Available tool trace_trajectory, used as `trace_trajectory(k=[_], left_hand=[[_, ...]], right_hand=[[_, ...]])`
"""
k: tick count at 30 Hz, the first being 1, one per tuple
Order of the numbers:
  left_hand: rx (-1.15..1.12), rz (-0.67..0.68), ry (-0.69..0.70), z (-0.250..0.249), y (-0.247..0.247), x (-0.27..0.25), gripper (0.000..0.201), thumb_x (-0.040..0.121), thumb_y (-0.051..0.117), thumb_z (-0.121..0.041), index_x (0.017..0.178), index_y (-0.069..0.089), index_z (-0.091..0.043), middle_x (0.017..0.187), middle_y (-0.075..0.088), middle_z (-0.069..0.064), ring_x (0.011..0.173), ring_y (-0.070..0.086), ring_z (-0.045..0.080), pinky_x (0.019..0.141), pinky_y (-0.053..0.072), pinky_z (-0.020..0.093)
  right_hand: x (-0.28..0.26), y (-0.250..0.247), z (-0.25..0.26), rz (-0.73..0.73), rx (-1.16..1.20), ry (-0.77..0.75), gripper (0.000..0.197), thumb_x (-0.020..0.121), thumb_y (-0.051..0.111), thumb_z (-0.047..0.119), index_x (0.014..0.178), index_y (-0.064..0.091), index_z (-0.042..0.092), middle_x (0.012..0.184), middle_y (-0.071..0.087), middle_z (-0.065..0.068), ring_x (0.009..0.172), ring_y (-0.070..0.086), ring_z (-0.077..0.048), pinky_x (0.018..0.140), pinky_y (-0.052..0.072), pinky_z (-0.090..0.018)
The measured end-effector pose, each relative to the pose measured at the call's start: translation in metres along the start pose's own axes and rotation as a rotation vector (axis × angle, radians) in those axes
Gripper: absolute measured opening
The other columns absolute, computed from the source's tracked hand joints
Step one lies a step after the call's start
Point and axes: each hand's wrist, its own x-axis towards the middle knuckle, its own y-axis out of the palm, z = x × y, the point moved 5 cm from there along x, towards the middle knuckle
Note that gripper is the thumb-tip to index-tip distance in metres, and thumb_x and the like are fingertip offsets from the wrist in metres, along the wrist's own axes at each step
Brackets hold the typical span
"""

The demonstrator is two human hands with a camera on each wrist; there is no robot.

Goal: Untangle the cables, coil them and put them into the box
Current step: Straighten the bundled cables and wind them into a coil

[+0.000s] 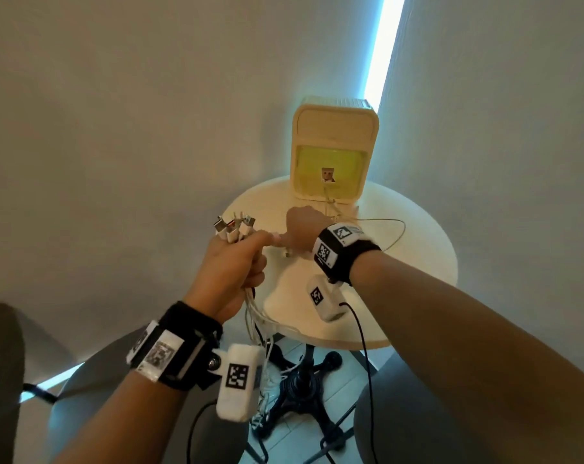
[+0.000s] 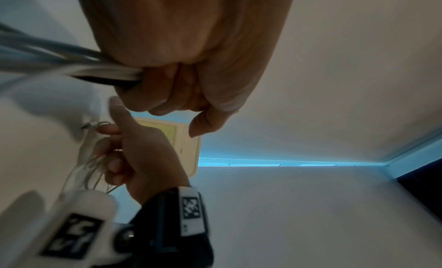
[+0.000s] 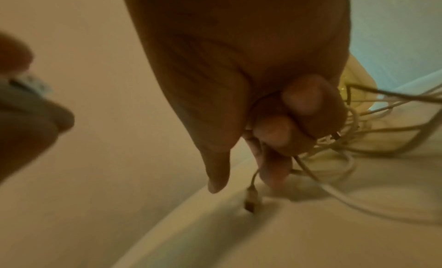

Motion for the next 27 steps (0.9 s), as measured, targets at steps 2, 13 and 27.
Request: trace_trajectory(k=[2, 13, 27], left_hand=[[-0.046, 0.015, -0.010, 0.001, 0.000, 0.002, 0.047, 0.100, 0.068, -0.009, 0.067, 0.040, -0.028, 0.061, 0.021, -0.002, 0.049, 0.016, 0.013, 0.042, 0.019, 0.023], [-0.089, -0.010, -0.063, -0.001, 0.019, 0.009, 0.040, 0.108, 0.060, -0.041, 0.107, 0.073, -0.003, 0.057, 0.019, -0.006, 0.046, 0.015, 0.009, 0.038, 0.018, 0.022], [-0.042, 0.166, -0.121, -0.054, 0.054, 0.063, 0.025, 0.112, 0.052, -0.027, 0.108, 0.066, -0.007, 0.052, 0.022, -0.010, 0.039, 0.020, 0.005, 0.034, 0.019, 0.019]], right_hand=[[-0.001, 0.002, 0.000, -0.027, -0.011, 0.015, 0.030, 0.101, 0.064, 0.034, 0.113, 0.062, 0.006, 0.104, 0.065, -0.008, 0.083, 0.059, -0.026, 0.066, 0.044, -0.034], [-0.074, -0.069, -0.024, -0.581, 0.607, -0.112, 0.010, 0.095, 0.066, 0.019, 0.086, 0.067, 0.015, 0.078, 0.073, -0.003, 0.075, 0.065, -0.020, 0.071, 0.053, -0.034], [-0.166, -0.025, -0.040, 0.239, 0.325, -0.257, 0.005, 0.099, 0.069, 0.020, 0.095, 0.068, 0.018, 0.082, 0.073, -0.009, 0.052, 0.061, -0.013, 0.049, 0.053, -0.030]])
